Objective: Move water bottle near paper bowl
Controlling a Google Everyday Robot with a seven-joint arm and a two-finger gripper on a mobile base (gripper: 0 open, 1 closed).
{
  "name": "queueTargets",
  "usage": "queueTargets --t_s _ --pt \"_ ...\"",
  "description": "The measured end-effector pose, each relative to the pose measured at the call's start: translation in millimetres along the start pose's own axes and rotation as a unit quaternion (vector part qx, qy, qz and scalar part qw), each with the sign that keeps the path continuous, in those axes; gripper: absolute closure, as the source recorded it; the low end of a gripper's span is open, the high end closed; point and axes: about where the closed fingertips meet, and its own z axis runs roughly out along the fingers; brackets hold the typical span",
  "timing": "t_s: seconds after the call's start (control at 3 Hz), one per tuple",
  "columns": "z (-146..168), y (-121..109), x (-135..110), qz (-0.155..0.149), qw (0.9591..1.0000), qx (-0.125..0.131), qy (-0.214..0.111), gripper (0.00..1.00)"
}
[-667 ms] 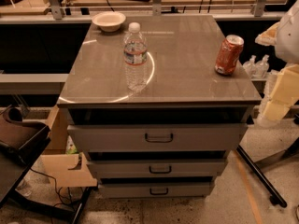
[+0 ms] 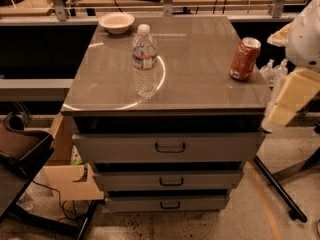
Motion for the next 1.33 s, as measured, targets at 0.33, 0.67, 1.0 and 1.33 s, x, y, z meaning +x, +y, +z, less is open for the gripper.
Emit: queueTargets --t_s 0.33,0.67,1.0,1.33 --pt "26 -26 -47 0.041 0.9943 0.045 -0.087 0.0" --pt "33 -55 -84 0.058 0.9823 0.085 -0.156 0.0" --pt "49 -81 -125 0.079 0.9621 0.097 -0.242 0.0" --pt "67 -90 -156 0.11 0.9373 0.076 -0.322 0.0"
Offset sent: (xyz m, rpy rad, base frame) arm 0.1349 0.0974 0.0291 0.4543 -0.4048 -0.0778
